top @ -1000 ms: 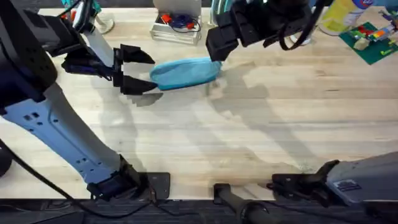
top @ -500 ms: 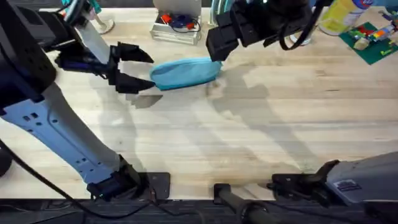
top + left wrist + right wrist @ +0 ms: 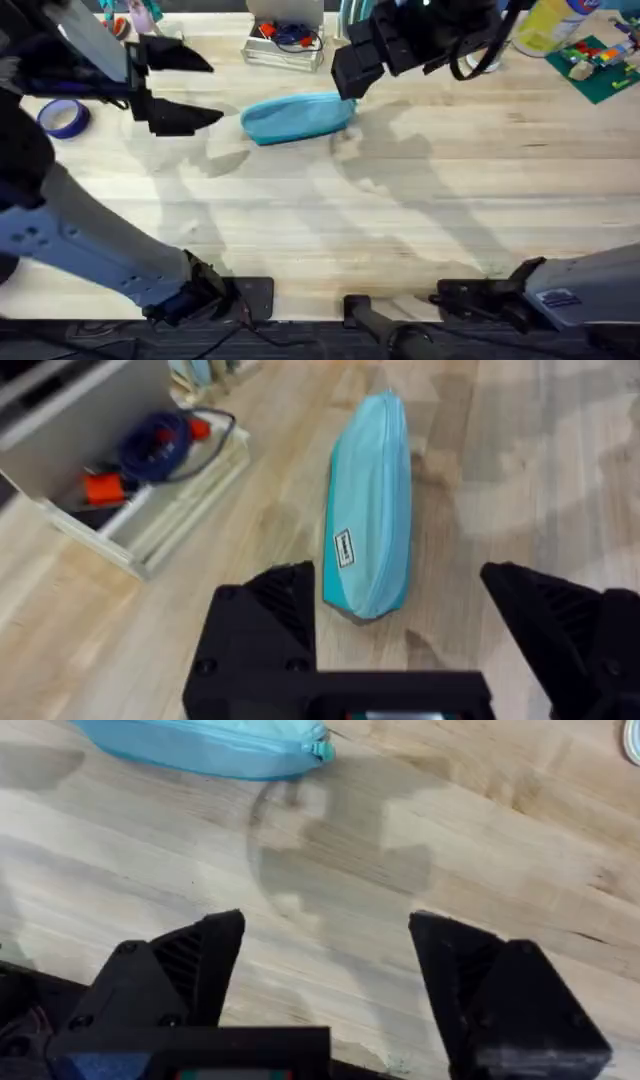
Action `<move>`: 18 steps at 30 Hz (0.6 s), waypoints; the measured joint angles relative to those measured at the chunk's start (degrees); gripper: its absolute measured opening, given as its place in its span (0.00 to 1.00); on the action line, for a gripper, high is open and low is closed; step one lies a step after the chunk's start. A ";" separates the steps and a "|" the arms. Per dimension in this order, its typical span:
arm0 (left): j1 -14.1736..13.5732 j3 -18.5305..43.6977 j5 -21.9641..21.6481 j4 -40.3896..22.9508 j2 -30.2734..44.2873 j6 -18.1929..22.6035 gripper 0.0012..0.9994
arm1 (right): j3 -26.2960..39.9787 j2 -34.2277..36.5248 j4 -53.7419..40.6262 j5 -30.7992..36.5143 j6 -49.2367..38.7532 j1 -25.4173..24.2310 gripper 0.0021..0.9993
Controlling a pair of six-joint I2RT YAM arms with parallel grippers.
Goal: Unzip the bag, pick up the pens from the table one at a time and place them inside, then zip the bag closed.
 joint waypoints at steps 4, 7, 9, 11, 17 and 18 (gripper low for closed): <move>-0.04 0.13 -2.02 0.01 -5.58 -4.99 1.00 | 0.00 0.00 0.51 0.00 -0.43 0.00 1.00; -0.04 0.13 -4.24 1.18 -9.09 -9.72 1.00 | 0.00 0.02 1.29 0.02 -1.10 0.00 1.00; -0.04 0.13 -5.96 2.75 -11.48 -13.71 1.00 | 0.00 0.00 1.67 0.02 -1.35 0.00 1.00; -0.04 0.13 -8.02 5.20 -13.98 -19.03 1.00 | 0.00 0.00 1.88 0.02 -1.51 0.00 1.00; -0.36 0.13 -15.49 12.65 -21.96 -40.79 1.00 | 0.00 0.00 2.05 0.02 -1.68 0.00 1.00; -0.70 0.13 -16.86 13.40 -23.36 -45.16 1.00 | 0.00 0.01 2.11 0.02 -1.68 0.00 1.00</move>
